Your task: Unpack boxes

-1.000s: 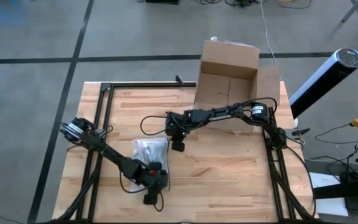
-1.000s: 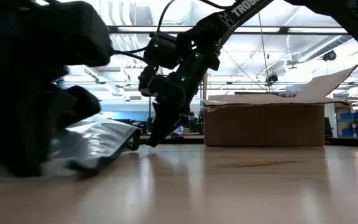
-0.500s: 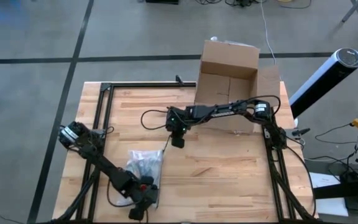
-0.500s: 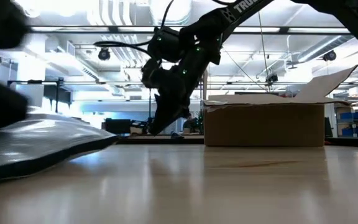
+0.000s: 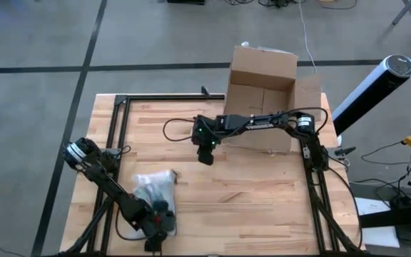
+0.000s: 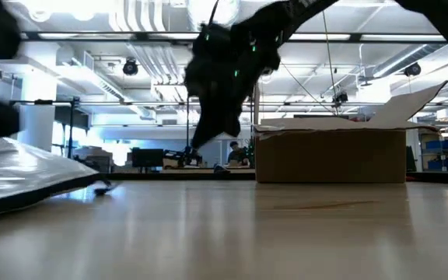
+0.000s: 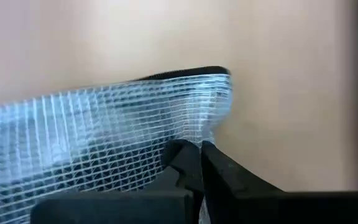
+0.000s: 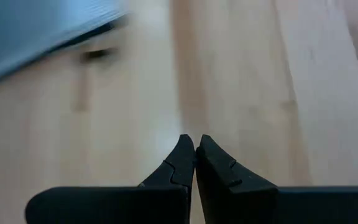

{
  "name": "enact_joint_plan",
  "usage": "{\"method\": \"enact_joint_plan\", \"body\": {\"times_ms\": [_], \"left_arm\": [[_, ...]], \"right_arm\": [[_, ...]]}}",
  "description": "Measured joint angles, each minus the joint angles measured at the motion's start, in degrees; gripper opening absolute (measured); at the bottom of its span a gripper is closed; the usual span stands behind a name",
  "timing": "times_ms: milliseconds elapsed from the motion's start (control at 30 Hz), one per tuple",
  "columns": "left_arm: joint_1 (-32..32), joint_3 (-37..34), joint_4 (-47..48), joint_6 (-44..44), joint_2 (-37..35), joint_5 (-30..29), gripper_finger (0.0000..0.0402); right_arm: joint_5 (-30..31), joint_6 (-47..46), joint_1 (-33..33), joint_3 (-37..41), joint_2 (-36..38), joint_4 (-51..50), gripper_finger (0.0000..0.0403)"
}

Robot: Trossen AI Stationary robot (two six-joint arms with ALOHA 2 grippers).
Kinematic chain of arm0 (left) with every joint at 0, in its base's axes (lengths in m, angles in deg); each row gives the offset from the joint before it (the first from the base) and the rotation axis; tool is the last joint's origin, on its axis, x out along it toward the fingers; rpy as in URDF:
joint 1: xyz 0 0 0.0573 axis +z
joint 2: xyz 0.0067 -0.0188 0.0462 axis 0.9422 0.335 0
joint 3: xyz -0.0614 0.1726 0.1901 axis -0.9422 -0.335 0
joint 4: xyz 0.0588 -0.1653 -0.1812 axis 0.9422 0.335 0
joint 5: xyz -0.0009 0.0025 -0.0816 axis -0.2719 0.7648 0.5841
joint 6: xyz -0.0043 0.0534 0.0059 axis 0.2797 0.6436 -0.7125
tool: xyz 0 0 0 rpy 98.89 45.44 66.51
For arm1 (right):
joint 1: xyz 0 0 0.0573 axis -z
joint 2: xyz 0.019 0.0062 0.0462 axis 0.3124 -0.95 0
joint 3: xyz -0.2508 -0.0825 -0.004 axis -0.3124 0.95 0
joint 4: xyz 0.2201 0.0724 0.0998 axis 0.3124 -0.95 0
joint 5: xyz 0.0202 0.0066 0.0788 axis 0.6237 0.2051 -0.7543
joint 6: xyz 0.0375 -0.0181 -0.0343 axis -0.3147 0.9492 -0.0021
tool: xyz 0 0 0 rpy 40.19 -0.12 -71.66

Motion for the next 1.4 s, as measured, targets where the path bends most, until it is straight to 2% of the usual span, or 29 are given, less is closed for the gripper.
{"method": "enact_joint_plan", "body": {"times_ms": [167,400,500,600,733,867,1000,1233,1400], "left_arm": [[0.66,0.0,10.51,-5.19,-7.22,-11.94,0.0001],[2.04,0.06,25.96,-10.38,-13.67,-21.94,0.0001],[3.18,0.08,29.71,-14.1,-15.48,-24.88,0.0001],[4.52,0.13,28.91,-14.38,-17.08,-28.19,0.0],[6.8,0.17,26.54,-14.24,-19.97,-32.29,0.001],[10.32,0.19,25.41,-13.18,-22.96,-36.22,0.0049],[15.07,0.26,22.96,-9.12,-25.54,-38.08,0.0112],[22.71,0.32,16.32,-2.23,-27.15,-38.03,0.0227],[25.78,0.32,14.69,-1.12,-27.15,-38.0,0.0274]], "right_arm": [[3.26,1.02,0.55,0.0,8.14,0.29,0.0],[15.46,4.17,3.33,0.0,16.88,-5.38,0.0],[16.29,5.3,6.41,0.0,18.72,-10.17,0.0004],[15.61,6.6,9.55,0.0,19.17,-15.38,0.0027],[15.19,9.76,13.52,0.0,19.05,-20.7,0.0087],[14.96,13.27,16.82,0.37,17.86,-23.43,0.0152],[11.1,14.33,19.57,1.69,15.96,-24.53,0.0191],[9.82,15.2,21.8,4.1,11.68,-24.9,0.0203],[7.52,15.34,21.97,4.33,7.25,-26.34,0.0191]]}}
